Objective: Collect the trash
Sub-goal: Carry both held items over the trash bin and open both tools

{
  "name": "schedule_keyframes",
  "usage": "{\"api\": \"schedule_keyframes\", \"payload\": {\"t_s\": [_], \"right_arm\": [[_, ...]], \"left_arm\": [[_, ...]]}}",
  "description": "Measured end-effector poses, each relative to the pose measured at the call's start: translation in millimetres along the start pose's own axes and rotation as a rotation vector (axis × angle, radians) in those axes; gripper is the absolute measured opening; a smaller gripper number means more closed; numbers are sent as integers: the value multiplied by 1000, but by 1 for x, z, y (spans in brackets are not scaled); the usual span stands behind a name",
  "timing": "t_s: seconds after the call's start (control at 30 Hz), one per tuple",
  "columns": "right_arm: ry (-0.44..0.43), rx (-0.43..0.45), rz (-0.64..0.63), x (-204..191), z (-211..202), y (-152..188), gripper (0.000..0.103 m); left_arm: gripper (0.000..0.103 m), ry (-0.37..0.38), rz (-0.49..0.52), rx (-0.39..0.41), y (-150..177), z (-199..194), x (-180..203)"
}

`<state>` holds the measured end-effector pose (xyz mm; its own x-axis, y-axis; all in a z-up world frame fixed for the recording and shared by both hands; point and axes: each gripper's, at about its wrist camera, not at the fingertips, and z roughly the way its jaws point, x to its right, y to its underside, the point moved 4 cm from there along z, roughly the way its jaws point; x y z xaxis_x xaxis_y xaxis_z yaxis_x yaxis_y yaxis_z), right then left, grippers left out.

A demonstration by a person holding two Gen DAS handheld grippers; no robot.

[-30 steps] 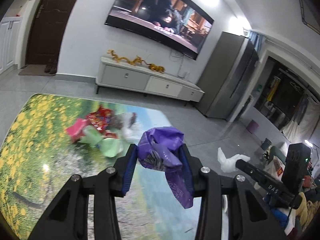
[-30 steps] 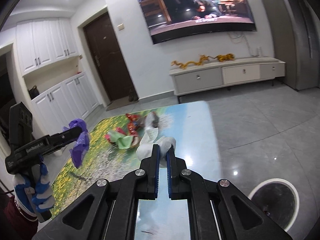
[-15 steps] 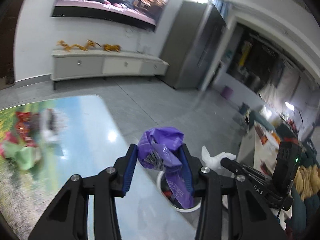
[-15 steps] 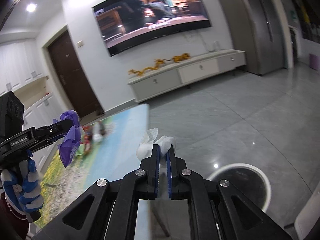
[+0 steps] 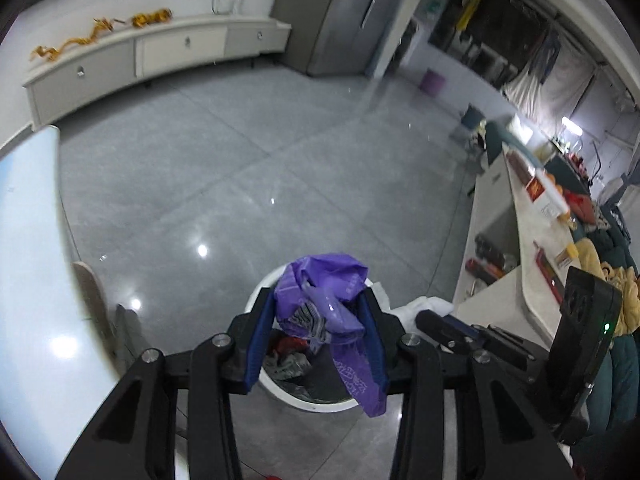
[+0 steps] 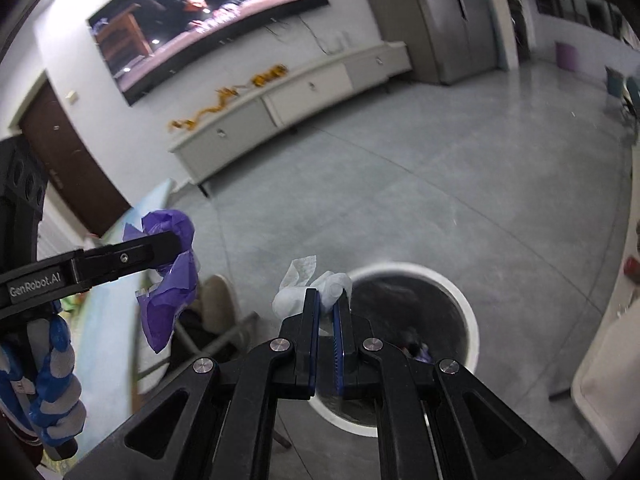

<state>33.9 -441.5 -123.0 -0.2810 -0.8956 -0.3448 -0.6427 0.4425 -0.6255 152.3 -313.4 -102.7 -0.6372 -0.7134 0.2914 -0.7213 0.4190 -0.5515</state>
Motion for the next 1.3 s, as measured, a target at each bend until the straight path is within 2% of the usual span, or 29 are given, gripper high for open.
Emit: {"api": "schedule_keyframes", "payload": {"t_s": [0.13, 0.37, 0.43, 0.53, 0.57, 0.67, 0.8, 1.07, 1.3], "right_arm": [[28, -58, 26, 21, 25, 7, 7], [66, -140, 34, 39, 57, 16, 9], [76, -162, 31, 43, 65, 19, 14], [83, -182, 27, 48, 70, 23, 30], [84, -187, 26, 47, 71, 24, 35], [94, -197, 19, 48, 72, 26, 36], [101, -193, 18, 47, 69, 25, 43], [112, -178, 5, 43, 59, 22, 45], [122, -144, -10, 32, 43, 14, 47]], "left_arm": [[42, -20, 3, -73, 0, 38, 8], [44, -47, -7, -154, 3, 79, 12], [47, -52, -10, -168, 3, 86, 12], [53, -55, -23, -185, 4, 94, 8], [54, -53, -27, -187, 5, 94, 7], [57, -47, -33, -189, 6, 95, 6], [60, -34, -46, -181, 5, 94, 4], [63, -12, -51, -140, 1, 77, 8], [64, -2, -45, -82, -1, 47, 11]]}}
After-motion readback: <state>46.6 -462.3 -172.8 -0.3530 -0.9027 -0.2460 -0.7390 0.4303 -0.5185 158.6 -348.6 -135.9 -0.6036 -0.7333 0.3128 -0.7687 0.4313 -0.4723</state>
